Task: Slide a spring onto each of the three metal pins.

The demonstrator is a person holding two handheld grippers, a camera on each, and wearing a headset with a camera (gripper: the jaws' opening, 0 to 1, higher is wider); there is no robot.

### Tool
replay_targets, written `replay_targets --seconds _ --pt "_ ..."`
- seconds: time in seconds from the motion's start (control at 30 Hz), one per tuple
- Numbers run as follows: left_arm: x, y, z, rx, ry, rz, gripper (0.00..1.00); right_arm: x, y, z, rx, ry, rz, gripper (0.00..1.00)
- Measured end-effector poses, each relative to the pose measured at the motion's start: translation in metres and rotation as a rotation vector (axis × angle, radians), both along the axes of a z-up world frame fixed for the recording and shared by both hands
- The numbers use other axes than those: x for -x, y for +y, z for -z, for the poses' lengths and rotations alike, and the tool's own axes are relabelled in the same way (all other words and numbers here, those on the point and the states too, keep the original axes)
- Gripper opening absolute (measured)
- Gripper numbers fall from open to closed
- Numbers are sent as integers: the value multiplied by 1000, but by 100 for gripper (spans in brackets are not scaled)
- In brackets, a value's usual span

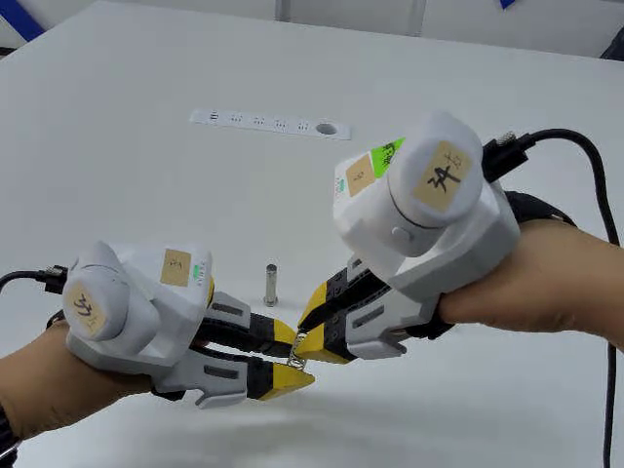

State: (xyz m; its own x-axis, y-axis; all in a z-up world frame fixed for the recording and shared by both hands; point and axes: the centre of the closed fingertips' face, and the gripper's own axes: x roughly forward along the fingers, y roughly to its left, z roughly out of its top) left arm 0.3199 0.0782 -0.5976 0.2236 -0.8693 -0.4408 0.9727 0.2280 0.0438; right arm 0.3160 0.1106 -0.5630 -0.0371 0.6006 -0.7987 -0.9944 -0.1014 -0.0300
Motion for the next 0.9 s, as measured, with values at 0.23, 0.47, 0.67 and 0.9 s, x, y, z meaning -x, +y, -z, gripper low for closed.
replay_targets --seconds 0.23,0.47,0.67,0.9 --pt "-2 0 -2 13 14 -17 18 -7 -4 -1 13 -18 7 11" --pt "-7 11 -5 31 25 -65 23 -20 -16 -7 30 -37 31 11" --pt "-11 24 -9 52 26 -127 28 -35 -30 -13 46 -59 59 11" --pt "-15 41 -10 71 28 -205 35 -53 -45 -21 59 -89 100 11"
